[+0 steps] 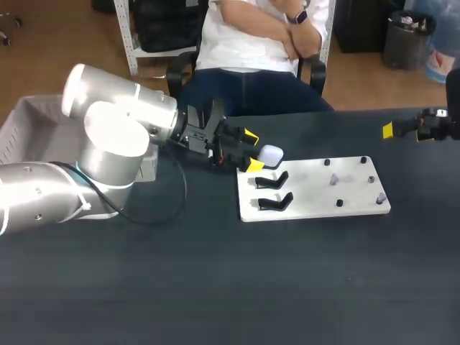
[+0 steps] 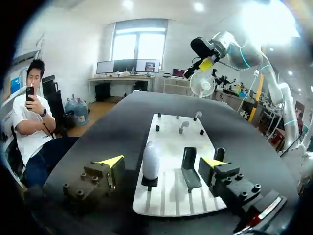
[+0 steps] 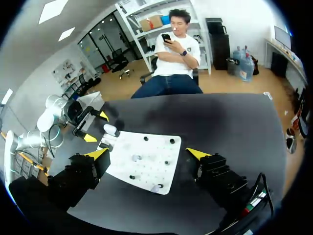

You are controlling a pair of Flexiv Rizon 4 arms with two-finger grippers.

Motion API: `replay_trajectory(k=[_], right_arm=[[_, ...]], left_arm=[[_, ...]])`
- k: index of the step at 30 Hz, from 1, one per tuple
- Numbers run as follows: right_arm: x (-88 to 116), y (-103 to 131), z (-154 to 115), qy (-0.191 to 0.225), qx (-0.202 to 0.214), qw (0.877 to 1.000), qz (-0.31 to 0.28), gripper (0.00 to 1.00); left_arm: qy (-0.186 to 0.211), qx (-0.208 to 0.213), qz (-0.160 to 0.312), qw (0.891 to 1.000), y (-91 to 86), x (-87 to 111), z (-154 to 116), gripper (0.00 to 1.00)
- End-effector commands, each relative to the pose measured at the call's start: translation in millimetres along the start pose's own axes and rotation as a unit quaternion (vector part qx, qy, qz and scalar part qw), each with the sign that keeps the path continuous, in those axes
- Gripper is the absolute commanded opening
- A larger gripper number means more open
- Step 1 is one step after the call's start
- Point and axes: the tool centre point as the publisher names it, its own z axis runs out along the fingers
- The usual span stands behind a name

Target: Pick up each earbud case from the left stands, insert the matching earbuds, close the lid, and place the case in the box.

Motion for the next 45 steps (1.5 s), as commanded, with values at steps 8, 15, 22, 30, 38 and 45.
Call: replay_trajectory(k=[8, 15, 22, 30, 38, 45], right_arm=[[0, 0, 0, 0.000, 0.001, 1.000, 0.000, 1.00], [0, 0, 0, 0.000, 0.001, 1.000, 0.000, 1.00], [0, 0, 0, 0.000, 0.001, 1.000, 0.000, 1.00], [0, 0, 0, 0.000, 0.001, 1.000, 0.000, 1.00], [0, 0, 0, 0.000, 0.001, 1.000, 0.000, 1.00], [0, 0, 0, 0.000, 0.001, 1.000, 0.000, 1.00]], left_arm=[[0.011, 0.014, -0.003, 1.000, 15.3, 5.8, 22, 0.96], [0.012, 0.016, -0.003, 1.000, 20.0, 8.6, 28, 0.89], [0.008, 0.021, -0.005, 1.000, 25.1, 10.0, 33, 0.89], [0.012, 0.026, -0.008, 1.000, 26.4, 14.1, 38, 0.82], [0.017, 0.023, -0.013, 1.000, 28.4, 18.3, 39, 0.63], [0.016, 0.027, -0.011, 0.999, 26.8, 16.0, 39, 0.48]])
